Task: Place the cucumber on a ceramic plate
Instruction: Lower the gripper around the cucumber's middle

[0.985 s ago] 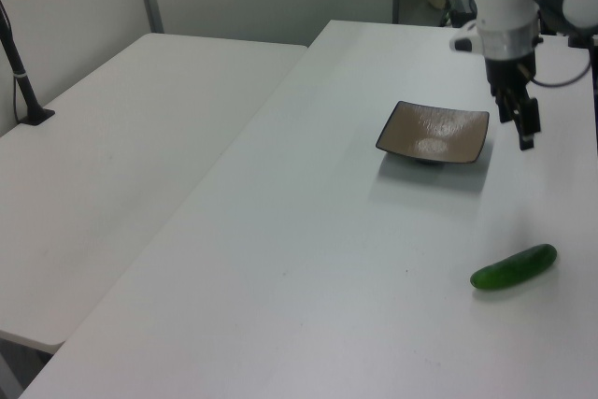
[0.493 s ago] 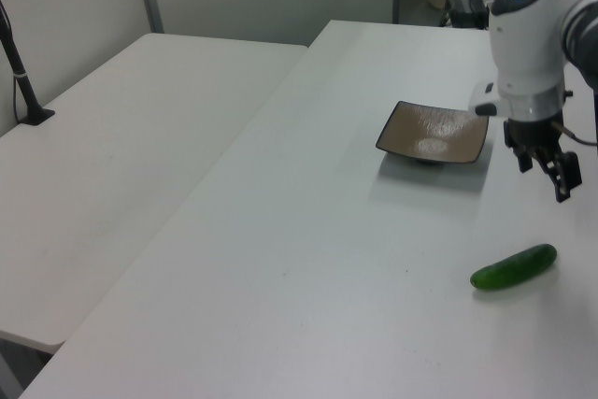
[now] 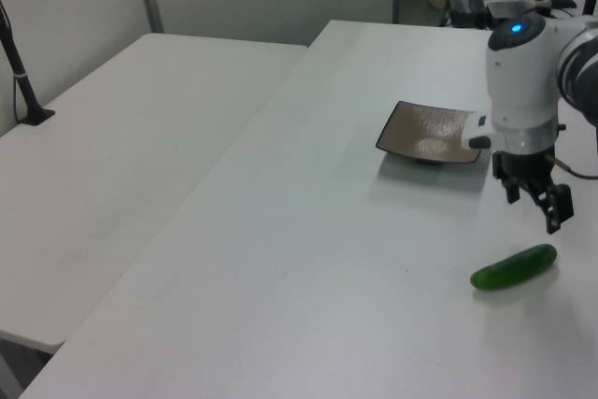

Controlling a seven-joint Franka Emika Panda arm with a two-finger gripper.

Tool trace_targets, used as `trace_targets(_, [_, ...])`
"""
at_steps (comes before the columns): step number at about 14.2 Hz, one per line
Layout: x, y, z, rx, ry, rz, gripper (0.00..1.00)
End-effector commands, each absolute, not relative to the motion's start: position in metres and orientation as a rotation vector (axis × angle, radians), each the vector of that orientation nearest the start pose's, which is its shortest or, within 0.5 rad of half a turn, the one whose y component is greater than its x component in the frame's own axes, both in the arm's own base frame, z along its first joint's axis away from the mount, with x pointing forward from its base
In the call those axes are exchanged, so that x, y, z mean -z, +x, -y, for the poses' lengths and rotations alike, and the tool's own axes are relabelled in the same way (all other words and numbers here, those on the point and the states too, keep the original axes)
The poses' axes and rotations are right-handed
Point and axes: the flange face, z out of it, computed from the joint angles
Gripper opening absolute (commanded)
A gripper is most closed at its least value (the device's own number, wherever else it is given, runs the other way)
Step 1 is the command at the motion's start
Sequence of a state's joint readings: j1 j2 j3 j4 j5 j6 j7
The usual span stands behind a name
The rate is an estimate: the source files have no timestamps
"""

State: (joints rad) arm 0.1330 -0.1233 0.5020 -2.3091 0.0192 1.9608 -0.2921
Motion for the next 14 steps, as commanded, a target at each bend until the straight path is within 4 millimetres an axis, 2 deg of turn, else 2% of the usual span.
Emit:
trace_targets(1, [-0.350, 0.361, -0.295, -0.301, -2.834, 1.462, 1.00])
trace_targets(5, [-0.337, 0.356, -0.309, -0.292, -2.811, 1.479, 1.00])
trace_targets(7, [-0.319, 0.353, -0.318, -0.302, -2.781, 1.506, 1.00])
trace_targets(11, [-0.294, 0.358, -0.322, -0.314, -2.809, 1.494, 0.99])
trace_targets(13, [-0.294, 0.358, -0.323, -0.311, -2.809, 1.505, 0.83])
trace_targets(14, [-0.294, 0.358, -0.322, -0.310, -2.810, 1.511, 0.64])
